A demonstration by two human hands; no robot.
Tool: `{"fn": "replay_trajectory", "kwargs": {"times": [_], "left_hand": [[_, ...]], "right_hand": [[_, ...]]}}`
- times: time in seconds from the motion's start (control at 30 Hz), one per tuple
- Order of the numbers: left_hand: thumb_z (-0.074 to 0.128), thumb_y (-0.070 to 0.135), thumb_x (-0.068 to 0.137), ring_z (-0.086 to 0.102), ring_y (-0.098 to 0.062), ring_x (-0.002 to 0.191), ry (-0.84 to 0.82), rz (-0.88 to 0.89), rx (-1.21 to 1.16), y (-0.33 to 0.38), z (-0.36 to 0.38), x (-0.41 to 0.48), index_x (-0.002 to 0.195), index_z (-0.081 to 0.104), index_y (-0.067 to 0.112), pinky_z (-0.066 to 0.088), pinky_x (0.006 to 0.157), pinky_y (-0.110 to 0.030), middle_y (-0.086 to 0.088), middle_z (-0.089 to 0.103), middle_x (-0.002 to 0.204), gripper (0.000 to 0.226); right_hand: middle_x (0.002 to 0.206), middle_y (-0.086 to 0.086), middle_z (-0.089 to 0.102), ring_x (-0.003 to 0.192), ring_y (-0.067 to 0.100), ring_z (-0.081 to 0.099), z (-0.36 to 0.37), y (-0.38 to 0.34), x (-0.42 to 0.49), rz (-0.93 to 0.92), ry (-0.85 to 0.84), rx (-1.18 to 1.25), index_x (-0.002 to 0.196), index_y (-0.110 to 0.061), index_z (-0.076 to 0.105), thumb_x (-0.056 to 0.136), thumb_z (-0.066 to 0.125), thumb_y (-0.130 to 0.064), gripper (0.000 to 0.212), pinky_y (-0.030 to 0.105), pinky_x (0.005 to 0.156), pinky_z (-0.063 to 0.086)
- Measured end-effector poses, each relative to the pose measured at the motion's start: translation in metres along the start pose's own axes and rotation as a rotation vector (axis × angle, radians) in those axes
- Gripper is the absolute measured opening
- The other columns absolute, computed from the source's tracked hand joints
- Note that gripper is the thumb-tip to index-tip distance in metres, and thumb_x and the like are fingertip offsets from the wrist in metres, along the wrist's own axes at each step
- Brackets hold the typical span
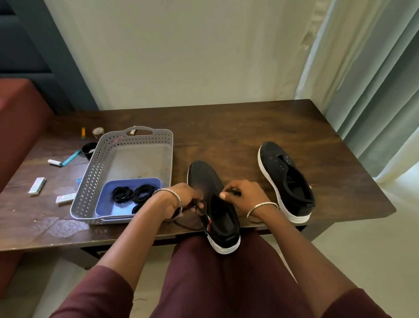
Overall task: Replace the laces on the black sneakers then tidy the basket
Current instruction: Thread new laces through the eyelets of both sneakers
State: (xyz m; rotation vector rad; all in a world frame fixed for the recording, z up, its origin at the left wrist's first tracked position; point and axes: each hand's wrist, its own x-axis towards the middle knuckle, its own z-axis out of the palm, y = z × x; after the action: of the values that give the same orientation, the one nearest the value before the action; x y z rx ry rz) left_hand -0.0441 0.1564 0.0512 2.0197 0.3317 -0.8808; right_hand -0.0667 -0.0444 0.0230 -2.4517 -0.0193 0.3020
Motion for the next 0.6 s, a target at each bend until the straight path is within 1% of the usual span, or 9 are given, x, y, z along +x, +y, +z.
{"fn": "replay_trajectory", "kwargs": {"times": [0.07, 0.1, 0.2, 0.27, 0.33, 0.4, 0.43, 0.5, 0.6], "left_hand": [[0.053, 0.028, 0.102, 0.052, -0.008, 0.049, -0.014, 0.029, -0.077, 0.006, 0.004, -0.012, 0.084, 0.062, 0.007, 0.037, 0.037, -0.015, -0.005, 0.062, 0.074, 0.029], [0.051, 0.026, 0.103, 0.052, -0.008, 0.051, -0.014, 0.041, -0.088, 0.009, 0.004, -0.016, 0.086, 0.06, 0.008, 0.037, 0.035, -0.014, -0.005, 0.06, 0.073, 0.027], [0.05, 0.027, 0.104, 0.054, -0.01, 0.067, -0.002, 0.079, -0.086, 0.011, 0.002, -0.024, 0.092, 0.061, 0.01, 0.043, 0.048, -0.017, -0.004, 0.058, 0.075, 0.024], [0.05, 0.026, 0.103, 0.059, -0.012, 0.069, 0.009, 0.108, -0.128, 0.011, -0.002, -0.025, 0.091, 0.062, 0.01, 0.044, 0.049, -0.015, -0.003, 0.056, 0.071, 0.024], [0.05, 0.026, 0.103, 0.063, -0.013, 0.067, 0.018, 0.145, -0.17, 0.012, -0.005, -0.026, 0.087, 0.064, 0.01, 0.045, 0.052, -0.016, 0.0, 0.053, 0.063, 0.027], [0.051, 0.026, 0.103, 0.063, -0.013, 0.06, 0.021, 0.194, -0.203, 0.014, -0.008, -0.028, 0.082, 0.066, 0.009, 0.047, 0.055, -0.017, -0.001, 0.05, 0.059, 0.031], [0.051, 0.026, 0.103, 0.06, -0.013, 0.056, 0.03, 0.22, -0.213, 0.016, -0.009, -0.029, 0.081, 0.066, 0.008, 0.048, 0.055, -0.017, -0.002, 0.048, 0.059, 0.032], [0.052, 0.026, 0.103, 0.051, -0.013, 0.049, 0.062, 0.278, -0.184, 0.02, -0.009, -0.036, 0.08, 0.066, 0.007, 0.047, 0.05, -0.017, -0.001, 0.044, 0.056, 0.032], [0.052, 0.028, 0.102, 0.042, -0.011, 0.046, 0.075, 0.363, -0.154, 0.03, -0.011, -0.051, 0.079, 0.065, 0.008, 0.047, 0.049, -0.021, 0.002, 0.04, 0.054, 0.033]], "right_hand": [[0.102, -0.001, 0.073, 0.098, 0.017, 0.066, 0.004, -0.007, 0.001, 0.008, 0.008, -0.053, 0.096, -0.023, 0.074, 0.086, 0.073, -0.038, 0.018, 0.028, 0.081, 0.048], [0.102, 0.001, 0.071, 0.098, 0.02, 0.065, 0.006, -0.01, 0.001, 0.012, 0.016, -0.078, 0.095, -0.021, 0.073, 0.086, 0.074, -0.037, 0.018, 0.03, 0.081, 0.049], [0.098, 0.0, 0.064, 0.1, 0.023, 0.06, 0.007, -0.016, 0.001, 0.087, -0.007, -0.124, 0.084, -0.025, 0.065, 0.088, 0.069, -0.04, 0.016, 0.042, 0.095, 0.042], [0.085, -0.003, 0.064, 0.095, 0.023, 0.058, 0.003, -0.018, 0.003, 0.149, -0.052, -0.082, 0.077, -0.024, 0.061, 0.09, 0.062, -0.045, 0.025, 0.048, 0.098, 0.036], [0.066, -0.005, 0.06, 0.076, 0.019, 0.058, -0.003, -0.021, 0.006, 0.168, -0.064, 0.091, 0.066, -0.02, 0.06, 0.092, 0.059, -0.041, 0.034, 0.045, 0.09, 0.043], [0.057, -0.002, 0.056, 0.054, 0.012, 0.054, -0.011, -0.026, 0.006, 0.187, -0.065, 0.261, 0.059, -0.015, 0.058, 0.096, 0.059, -0.03, 0.04, 0.032, 0.071, 0.048], [0.057, 0.0, 0.055, 0.049, 0.01, 0.052, -0.015, -0.029, 0.005, 0.204, -0.084, 0.314, 0.06, -0.012, 0.057, 0.097, 0.06, -0.027, 0.04, 0.026, 0.063, 0.048], [0.056, 0.003, 0.052, 0.049, 0.014, 0.051, -0.023, -0.034, 0.001, 0.228, -0.149, 0.385, 0.063, -0.008, 0.056, 0.097, 0.063, -0.029, 0.04, 0.023, 0.054, 0.047], [0.053, 0.002, 0.047, 0.049, 0.015, 0.048, -0.04, -0.044, -0.007, 0.213, -0.179, 0.431, 0.063, -0.007, 0.058, 0.094, 0.067, -0.034, 0.043, 0.023, 0.053, 0.044]]}}
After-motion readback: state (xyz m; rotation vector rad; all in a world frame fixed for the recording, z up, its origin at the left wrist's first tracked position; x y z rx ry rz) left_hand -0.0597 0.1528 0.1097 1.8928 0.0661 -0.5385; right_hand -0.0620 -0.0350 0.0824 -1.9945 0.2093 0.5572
